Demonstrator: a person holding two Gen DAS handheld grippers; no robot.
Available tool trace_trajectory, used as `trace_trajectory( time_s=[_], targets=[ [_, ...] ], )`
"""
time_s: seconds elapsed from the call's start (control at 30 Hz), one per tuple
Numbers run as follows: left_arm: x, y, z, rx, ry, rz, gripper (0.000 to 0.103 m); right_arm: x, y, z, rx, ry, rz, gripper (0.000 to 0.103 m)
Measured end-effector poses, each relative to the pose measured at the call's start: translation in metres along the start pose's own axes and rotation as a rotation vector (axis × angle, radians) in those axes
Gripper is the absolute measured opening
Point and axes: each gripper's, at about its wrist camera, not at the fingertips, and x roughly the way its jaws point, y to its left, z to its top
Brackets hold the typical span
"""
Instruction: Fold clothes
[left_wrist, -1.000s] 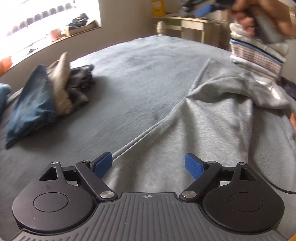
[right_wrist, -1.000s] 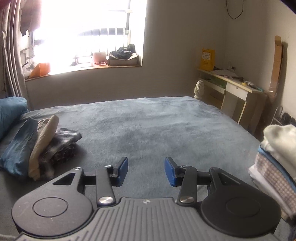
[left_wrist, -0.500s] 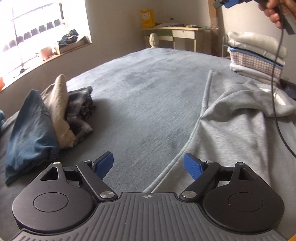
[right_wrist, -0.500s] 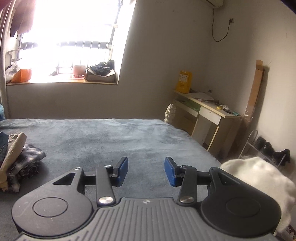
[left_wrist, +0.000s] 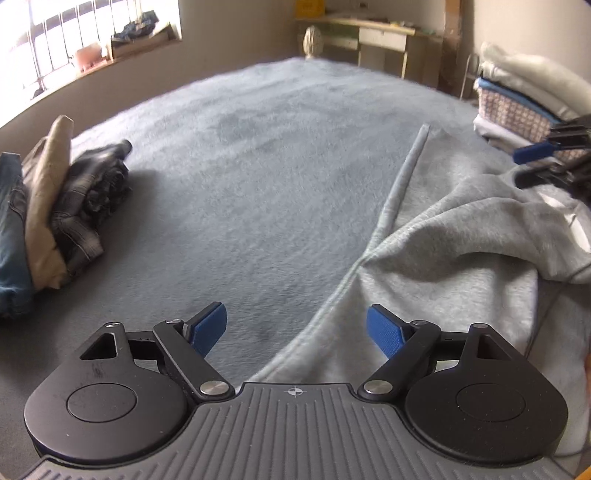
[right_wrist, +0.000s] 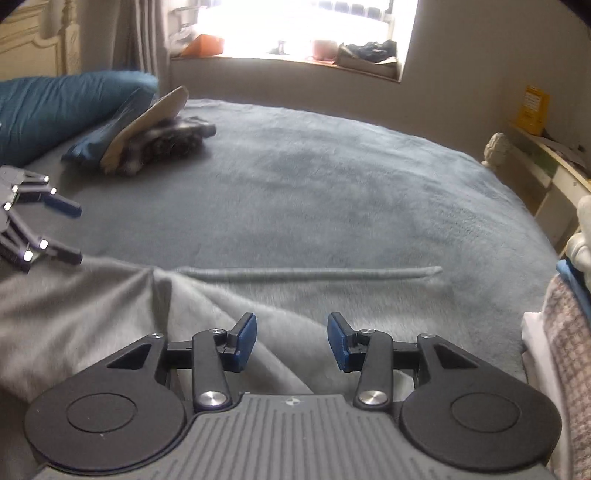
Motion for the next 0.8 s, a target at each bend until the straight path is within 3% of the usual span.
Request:
trace_trajectory(
  time_s=[0.1, 0.2, 0.3, 0.43, 0.5, 0.57, 0.7, 0.8],
  targets=[
    [0.007, -0.02, 0.01, 0.032, 0.058, 0.039, 0.084, -0.006, -0.018, -0.026, -0.057, 0.031, 0.046, 0.044],
    [0.007, -0.037, 0.009, 0.076, 0.054, 0.089, 0.084, -0.012, -0.035, -0.051, -0.114, 0.062, 0.092, 0.044],
    [0.01, -0.044, 0.005, 0.053, 0.085, 0.113, 0.084, -0.015, -0.05, -0.073, -0.147, 0.093, 0.147, 0.045],
    [0.021, -0.042, 0.007, -0.027, 0.167, 0.131, 0.084, -0.004, -0.052, -0.077, -0.109, 0.111, 0.282, 0.045],
    [0.022, -0.042, 0.01, -0.052, 0.18, 0.146, 0.084, 0.001, -0.044, -0.072, -0.187, 0.085, 0.297, 0.045],
    [0.02, -0.043, 0.01, -0.062, 0.18, 0.158, 0.084, 0.007, -0.047, -0.072, -0.222, 0.076, 0.257, 0.045],
    [0.021, -0.047, 0.006, -0.076, 0.209, 0.197, 0.084, 0.019, -0.078, -0.077, -0.047, 0.102, 0.321, 0.046],
    [0.018, -0.047, 0.009, -0.1, 0.25, 0.232, 0.084, 0.018, -0.08, -0.079, -0.004, 0.049, 0.407, 0.046]
  ],
)
